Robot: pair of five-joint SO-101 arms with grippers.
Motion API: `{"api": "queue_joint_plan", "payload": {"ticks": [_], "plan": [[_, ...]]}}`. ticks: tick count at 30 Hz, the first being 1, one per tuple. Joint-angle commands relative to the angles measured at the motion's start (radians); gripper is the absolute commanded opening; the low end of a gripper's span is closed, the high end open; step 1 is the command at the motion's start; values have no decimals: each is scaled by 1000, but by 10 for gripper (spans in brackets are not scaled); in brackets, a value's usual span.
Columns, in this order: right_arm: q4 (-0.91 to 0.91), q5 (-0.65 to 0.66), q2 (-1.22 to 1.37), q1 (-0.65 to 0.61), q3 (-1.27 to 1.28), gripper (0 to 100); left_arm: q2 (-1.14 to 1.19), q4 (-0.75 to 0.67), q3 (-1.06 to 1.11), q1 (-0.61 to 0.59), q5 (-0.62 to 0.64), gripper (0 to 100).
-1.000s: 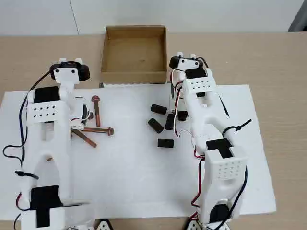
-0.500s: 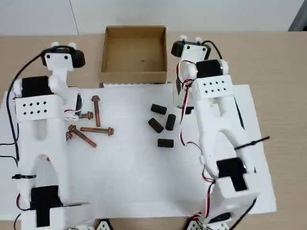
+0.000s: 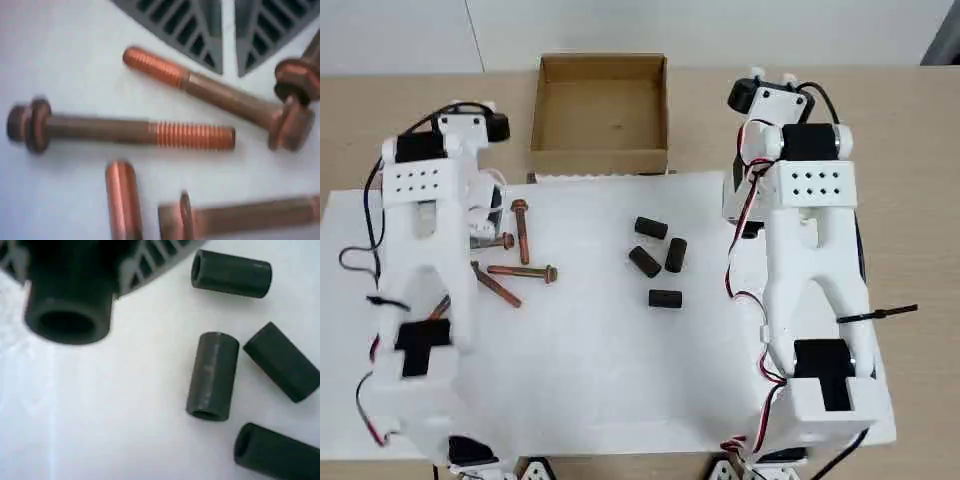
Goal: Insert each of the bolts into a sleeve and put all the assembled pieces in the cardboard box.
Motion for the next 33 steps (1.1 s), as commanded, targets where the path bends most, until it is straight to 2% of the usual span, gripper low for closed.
{"api": "queue_joint_plan", "payload": {"ticks": [1,10,24,29,33], "plan": [[7,3,-51,10,-21,4,97,25,-160,21,63,10],[7,2,-51,8,-21,4,276,25,-305,140,198,11],[19,2,-51,10,-21,4,488,23,-550,127,196,13],[21,2,-53,12,23,4,496,25,-581,127,196,79],[18,3,-58,12,71,4,502,25,-576,126,196,80]]}}
